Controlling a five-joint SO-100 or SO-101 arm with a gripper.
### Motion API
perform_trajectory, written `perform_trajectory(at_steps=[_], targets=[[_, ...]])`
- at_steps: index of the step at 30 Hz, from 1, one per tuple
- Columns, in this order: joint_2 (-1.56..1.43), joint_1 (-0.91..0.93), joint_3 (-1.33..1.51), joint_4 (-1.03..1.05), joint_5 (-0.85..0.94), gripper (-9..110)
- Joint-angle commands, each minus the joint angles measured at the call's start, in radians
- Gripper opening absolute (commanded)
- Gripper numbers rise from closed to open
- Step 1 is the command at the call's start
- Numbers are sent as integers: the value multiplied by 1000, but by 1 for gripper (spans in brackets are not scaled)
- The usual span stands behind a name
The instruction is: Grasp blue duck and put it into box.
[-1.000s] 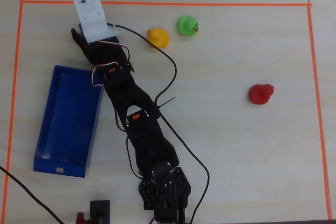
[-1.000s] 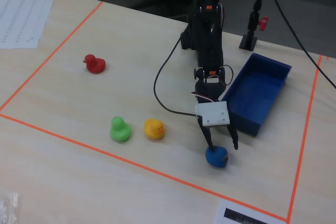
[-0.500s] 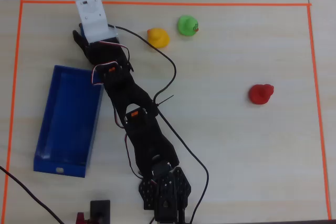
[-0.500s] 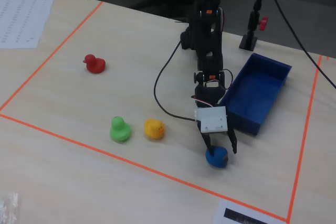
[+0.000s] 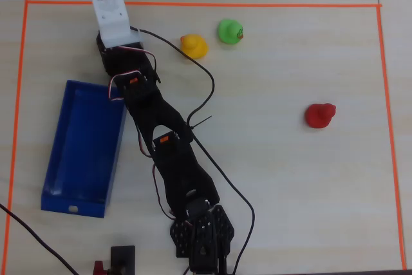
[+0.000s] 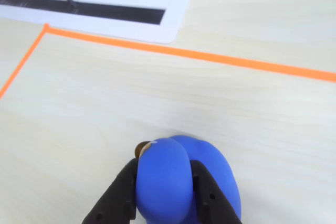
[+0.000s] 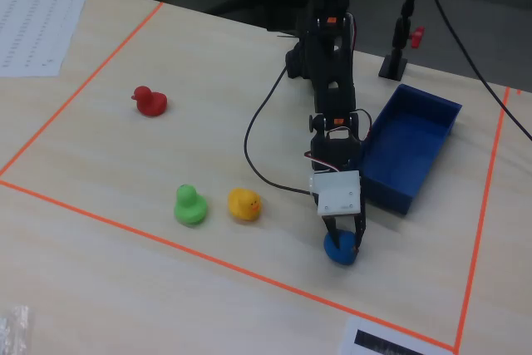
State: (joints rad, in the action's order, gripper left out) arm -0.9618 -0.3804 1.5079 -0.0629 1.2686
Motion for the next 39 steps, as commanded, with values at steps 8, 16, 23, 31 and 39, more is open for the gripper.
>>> perform_trajectory(at_steps=[8,16,23,31,39], targets=[[-374,2,-374,979,-318,0],[-796,-183,170,1203,-451,0],[-942,-347,396,1212,-646,0],[-916,-402,268,1264,-762,0],[-778,-449,130,1301,-818,0]])
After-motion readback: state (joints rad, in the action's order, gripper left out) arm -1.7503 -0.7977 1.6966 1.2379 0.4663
